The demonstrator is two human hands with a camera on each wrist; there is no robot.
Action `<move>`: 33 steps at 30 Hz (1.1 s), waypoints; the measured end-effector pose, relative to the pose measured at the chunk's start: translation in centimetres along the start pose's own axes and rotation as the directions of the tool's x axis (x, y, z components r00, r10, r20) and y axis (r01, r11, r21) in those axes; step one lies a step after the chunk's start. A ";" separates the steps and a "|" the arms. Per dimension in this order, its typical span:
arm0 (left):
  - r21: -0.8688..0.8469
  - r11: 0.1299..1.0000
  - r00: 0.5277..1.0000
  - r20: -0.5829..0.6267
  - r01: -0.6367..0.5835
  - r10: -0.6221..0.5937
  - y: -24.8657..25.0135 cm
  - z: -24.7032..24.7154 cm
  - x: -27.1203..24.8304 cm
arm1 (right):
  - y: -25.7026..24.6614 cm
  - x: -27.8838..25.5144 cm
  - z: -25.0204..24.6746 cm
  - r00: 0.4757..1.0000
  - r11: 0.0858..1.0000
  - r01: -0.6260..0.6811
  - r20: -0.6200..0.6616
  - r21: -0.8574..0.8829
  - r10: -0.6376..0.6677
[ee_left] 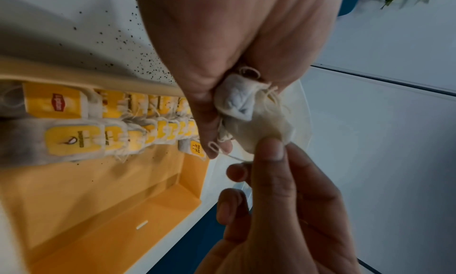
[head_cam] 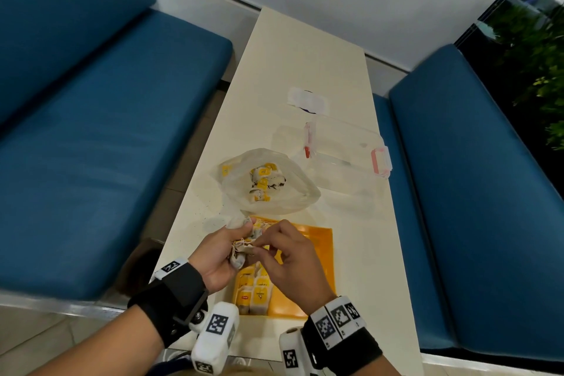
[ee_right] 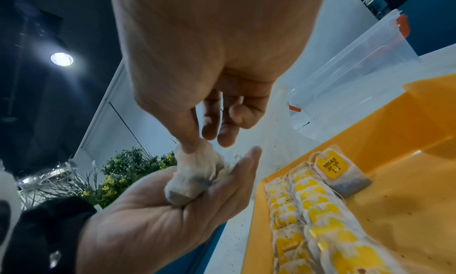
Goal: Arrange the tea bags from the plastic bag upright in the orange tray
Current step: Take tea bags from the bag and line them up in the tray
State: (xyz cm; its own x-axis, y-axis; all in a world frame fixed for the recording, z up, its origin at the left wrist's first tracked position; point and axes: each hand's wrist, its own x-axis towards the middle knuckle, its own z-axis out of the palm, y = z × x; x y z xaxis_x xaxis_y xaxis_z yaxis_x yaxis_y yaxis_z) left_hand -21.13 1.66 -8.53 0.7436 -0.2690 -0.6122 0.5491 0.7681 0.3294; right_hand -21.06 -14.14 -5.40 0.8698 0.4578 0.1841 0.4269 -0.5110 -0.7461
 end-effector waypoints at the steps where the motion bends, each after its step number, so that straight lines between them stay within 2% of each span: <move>1: -0.003 1.000 1.000 0.001 0.000 0.000 0.0 0.0 -0.1 | -0.1 0.1 -0.2 1.000 1.000 0.007 -0.002 -0.005 -0.007; 4: -0.014 1.000 1.000 -0.020 0.001 -0.001 0.1 0.0 -0.1 | -0.1 0.4 -0.8 1.000 1.000 -0.010 0.002 -0.011 0.010; 11: -0.026 0.999 0.998 -0.061 0.019 -0.021 0.3 -0.3 -0.4 | -0.6 0.5 -2.1 0.984 0.983 -0.176 0.040 0.046 0.174; 15: -0.076 0.997 0.998 -0.062 0.001 -0.006 0.6 -0.8 -0.4 | 0.1 0.2 -3.3 0.982 0.982 -0.190 0.005 -0.005 0.190; 21: -0.080 0.997 0.998 -0.070 -0.002 -0.004 0.7 -1.1 -0.5 | 2.3 -1.0 -4.8 0.907 0.903 -0.406 0.060 -0.144 0.417; 26: -0.040 0.999 0.996 -0.088 -0.013 0.010 0.4 -1.1 -0.5 | 4.5 -1.5 -4.4 0.888 0.864 -0.440 0.027 -0.246 0.460; 33: 0.005 1.000 0.995 -0.097 -0.013 0.013 0.1 -1.4 -0.2 | 7.6 -0.4 -2.6 0.829 0.813 -0.493 0.115 -0.311 0.547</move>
State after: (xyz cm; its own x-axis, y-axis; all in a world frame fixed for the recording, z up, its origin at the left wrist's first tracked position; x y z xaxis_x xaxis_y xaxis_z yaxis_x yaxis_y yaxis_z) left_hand -21.76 2.55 -9.37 0.7103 -0.2009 -0.6747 0.5414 0.7684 0.3412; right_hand -17.51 -20.07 -9.51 0.9264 0.1836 -0.3289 -0.0051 -0.8669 -0.4984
